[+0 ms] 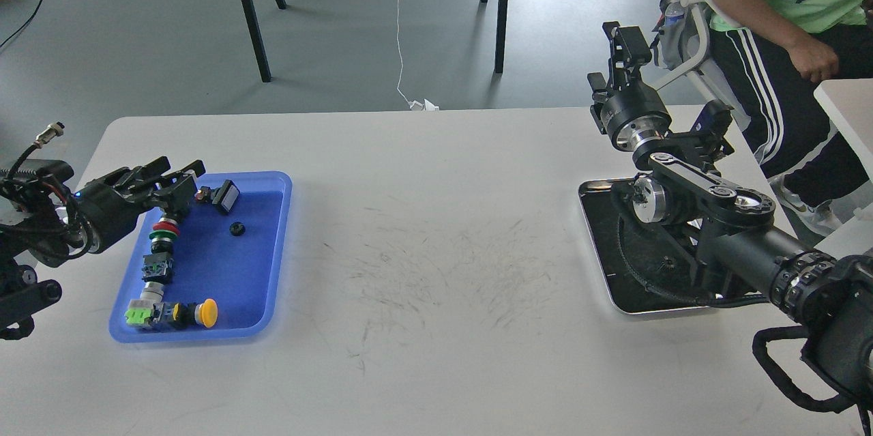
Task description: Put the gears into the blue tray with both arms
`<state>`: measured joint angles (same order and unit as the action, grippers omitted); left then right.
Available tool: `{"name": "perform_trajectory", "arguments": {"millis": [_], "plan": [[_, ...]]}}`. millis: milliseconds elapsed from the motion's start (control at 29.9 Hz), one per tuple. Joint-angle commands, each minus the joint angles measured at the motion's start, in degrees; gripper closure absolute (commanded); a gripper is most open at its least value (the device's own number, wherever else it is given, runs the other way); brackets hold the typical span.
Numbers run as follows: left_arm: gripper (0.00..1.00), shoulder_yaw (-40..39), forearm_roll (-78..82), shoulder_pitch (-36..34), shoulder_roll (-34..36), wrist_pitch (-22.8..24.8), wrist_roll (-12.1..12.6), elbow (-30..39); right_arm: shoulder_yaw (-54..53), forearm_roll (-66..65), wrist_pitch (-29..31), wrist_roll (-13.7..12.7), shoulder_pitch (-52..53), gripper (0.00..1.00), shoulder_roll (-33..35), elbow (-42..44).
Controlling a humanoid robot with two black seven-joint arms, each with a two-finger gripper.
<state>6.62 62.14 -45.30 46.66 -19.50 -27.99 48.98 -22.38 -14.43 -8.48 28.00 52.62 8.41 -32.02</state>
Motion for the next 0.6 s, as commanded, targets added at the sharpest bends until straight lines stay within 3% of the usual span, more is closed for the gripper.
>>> {"name": "perform_trajectory", "arguments": {"millis": [0, 301, 401, 568], "plan": [[0.26, -4.9, -8.1, 0.1, -0.7, 2.9, 0.0, -0.3, 2.7, 0.2, 0.3, -0.1, 1.2, 0.04, 0.3, -1.8], [0.13, -12.9, -26.1, -0.2, -2.6, 7.2, 0.0, -0.6, 9.2, 0.2, 0.5, -2.9, 3.8, 0.04, 8.1, -13.7], [0.01, -16.8, -32.1, -0.2, -3.2, 9.8, 0.0, -1.4, 14.4, 0.2, 2.4, -4.4, 6.3, 0.03, 12.1, -17.0], [0.01, -20.0, -38.9, 0.1, -3.4, 14.9, 0.0, -1.5, 26.2, 0.2, 7.8, -5.4, 12.8, 0.03, 18.8, -22.4]]}}
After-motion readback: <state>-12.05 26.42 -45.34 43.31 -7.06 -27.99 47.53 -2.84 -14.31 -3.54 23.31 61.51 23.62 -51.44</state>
